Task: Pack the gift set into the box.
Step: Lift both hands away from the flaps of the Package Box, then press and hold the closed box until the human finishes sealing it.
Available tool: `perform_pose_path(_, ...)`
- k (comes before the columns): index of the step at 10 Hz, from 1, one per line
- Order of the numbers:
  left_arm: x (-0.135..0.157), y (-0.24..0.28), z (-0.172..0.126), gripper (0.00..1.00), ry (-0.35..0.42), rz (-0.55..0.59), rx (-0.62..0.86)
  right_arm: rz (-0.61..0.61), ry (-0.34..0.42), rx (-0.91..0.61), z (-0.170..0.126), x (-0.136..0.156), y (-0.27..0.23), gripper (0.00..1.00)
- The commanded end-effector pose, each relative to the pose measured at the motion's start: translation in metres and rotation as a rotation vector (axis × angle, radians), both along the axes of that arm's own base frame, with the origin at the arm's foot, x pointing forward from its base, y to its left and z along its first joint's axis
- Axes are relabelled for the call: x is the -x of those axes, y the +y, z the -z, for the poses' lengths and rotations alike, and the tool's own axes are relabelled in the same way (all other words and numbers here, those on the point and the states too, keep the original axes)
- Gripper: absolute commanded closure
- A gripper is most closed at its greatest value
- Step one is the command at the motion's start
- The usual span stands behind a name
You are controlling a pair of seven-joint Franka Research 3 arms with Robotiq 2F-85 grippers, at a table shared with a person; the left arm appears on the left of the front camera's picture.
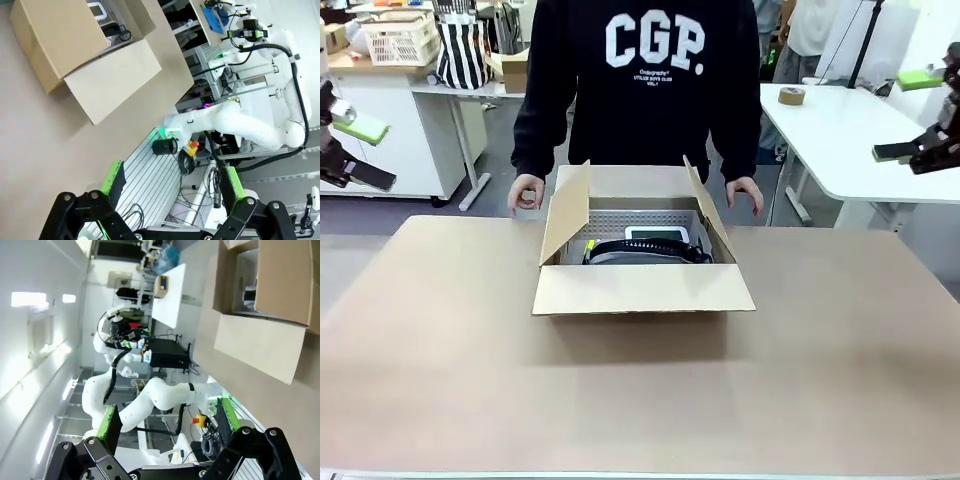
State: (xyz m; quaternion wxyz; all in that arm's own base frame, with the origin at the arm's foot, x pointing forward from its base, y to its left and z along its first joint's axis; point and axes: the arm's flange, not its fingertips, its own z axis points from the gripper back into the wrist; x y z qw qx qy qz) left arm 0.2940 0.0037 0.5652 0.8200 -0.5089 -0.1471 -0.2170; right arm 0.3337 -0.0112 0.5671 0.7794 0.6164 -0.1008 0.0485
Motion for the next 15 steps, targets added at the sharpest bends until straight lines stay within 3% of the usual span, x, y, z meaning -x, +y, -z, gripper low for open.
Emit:
perform_pose_path(1,0.0009,0.0013,0.0017,0.00,0.008,-0.024,0.019,0.032,0.004,-0.015,-0.0017,0.0000,-0.0057,0.00)
perform_pose_path(15,0.0009,0.0013,0.0017,0.00,0.008,-0.024,0.019,0.032,0.004,-0.015,-0.0017,0.0000,-0.0057,0.00)
